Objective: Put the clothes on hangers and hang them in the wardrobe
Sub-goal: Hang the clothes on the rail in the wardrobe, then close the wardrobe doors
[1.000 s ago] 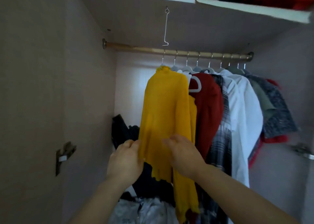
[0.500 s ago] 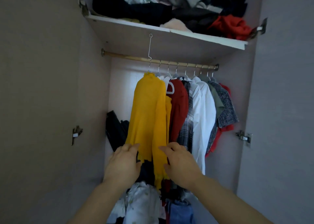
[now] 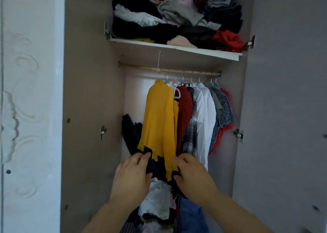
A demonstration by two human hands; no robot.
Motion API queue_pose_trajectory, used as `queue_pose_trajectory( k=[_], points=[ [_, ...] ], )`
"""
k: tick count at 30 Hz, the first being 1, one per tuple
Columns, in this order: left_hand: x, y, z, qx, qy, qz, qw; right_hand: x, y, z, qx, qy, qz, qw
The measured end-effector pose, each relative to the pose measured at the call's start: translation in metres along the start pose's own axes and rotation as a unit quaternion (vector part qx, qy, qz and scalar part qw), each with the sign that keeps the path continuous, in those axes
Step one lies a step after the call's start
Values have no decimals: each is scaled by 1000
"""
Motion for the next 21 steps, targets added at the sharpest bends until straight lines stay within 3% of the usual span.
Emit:
queue_pose_trajectory(
  k=[5,10,13,15,17,21],
  points=[
    [-14,3,68,-26,-102,-59,993,-5,40,28,1,-51,8,999],
    [-28,38,123,-55,-299,-117,946,-1,92,49,6,-108,9,994],
    [-33,76,150,-45,-371,-89,923,2,129,58,8,-138,7,990],
    [-26,106,159,-66,-371,-31,926,3,149,62,7,-155,4,988],
    [-14,136,160,-107,-315,26,943,4,173,63,-2,-165,2,986],
    [2,154,136,-127,-151,10,980,9,212,67,-19,-174,4,985]
  ],
)
Point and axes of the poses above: each hand's wrist, its own x-axis towards the middle knuckle, its own z-axis out of the back of the hand, y = z × x, the point moved 5 cm from there along x, towards the middle knuckle, and after that the axes turned 6 degrees about -y, right-handed, at the moved point
